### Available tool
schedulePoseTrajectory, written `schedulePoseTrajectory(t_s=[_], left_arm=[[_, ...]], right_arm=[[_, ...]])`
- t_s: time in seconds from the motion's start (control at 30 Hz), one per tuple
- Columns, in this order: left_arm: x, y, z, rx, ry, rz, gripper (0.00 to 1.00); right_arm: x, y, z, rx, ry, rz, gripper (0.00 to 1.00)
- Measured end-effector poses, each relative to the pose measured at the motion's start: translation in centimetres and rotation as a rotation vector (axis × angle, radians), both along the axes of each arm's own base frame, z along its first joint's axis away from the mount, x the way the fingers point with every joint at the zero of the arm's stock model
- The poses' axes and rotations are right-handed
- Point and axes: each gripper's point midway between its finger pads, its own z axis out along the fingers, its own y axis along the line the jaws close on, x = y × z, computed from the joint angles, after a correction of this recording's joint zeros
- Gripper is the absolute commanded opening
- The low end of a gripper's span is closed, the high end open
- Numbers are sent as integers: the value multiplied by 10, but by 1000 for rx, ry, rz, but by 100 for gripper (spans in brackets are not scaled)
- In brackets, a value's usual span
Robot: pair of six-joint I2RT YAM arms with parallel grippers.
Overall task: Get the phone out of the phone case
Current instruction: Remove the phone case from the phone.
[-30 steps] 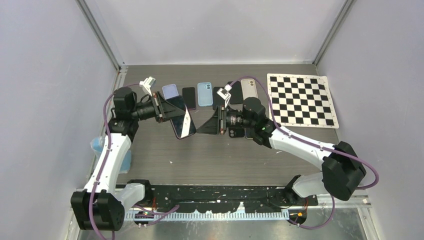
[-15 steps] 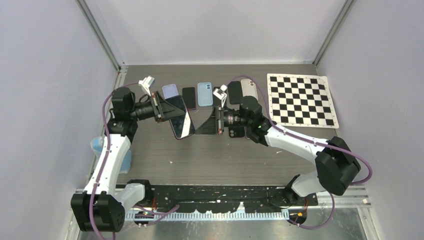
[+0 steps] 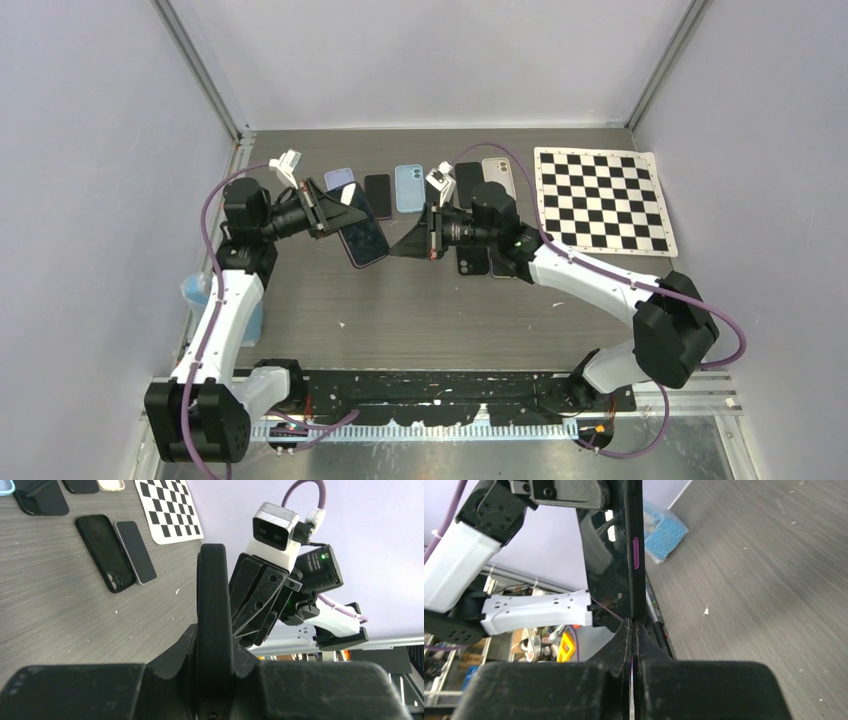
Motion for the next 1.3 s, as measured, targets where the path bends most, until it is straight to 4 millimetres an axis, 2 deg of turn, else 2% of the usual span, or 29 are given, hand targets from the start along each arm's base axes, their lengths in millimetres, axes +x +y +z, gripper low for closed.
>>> schedulePoseTrajectory(t_s=[0.27,0.33,0.5,0.6,0.67,0.7,0.73,0.77,0.8,0.9,1.1,1.3], left_arm=[[12,3,0,-11,11,58,0],[8,0,3,-31,30,37,0],[-7,-9,11,-66,50,-38,0],[-9,-9,10,-64,59,-43,0],[-9,-9,8,-61,67,-41,0],[-9,-9,7,-59,72,-40,0],[-9,-9,6,-57,76,-38,0],[-8,-9,5,-54,80,-33,0],[-8,-9,3,-51,83,-29,0],[-4,-7,1,-49,104,-3,0],[9,0,5,-87,180,137,0],[13,9,15,-173,238,262,0]], right_arm=[[23,-3,-11,-88,-1,-134,1],[29,-5,-25,-137,16,-175,1],[40,-17,-78,-301,100,-257,1],[39,-22,-89,-322,113,-269,2],[37,-23,-89,-320,113,-267,9],[36,-24,-88,-314,110,-265,12],[33,-25,-86,-308,108,-260,21],[31,-25,-81,-291,99,-256,25],[29,-26,-76,-273,90,-250,35],[21,-28,-58,-202,60,-228,49],[12,-13,-26,14,80,-190,61],[-1,7,-1,220,142,-139,61]])
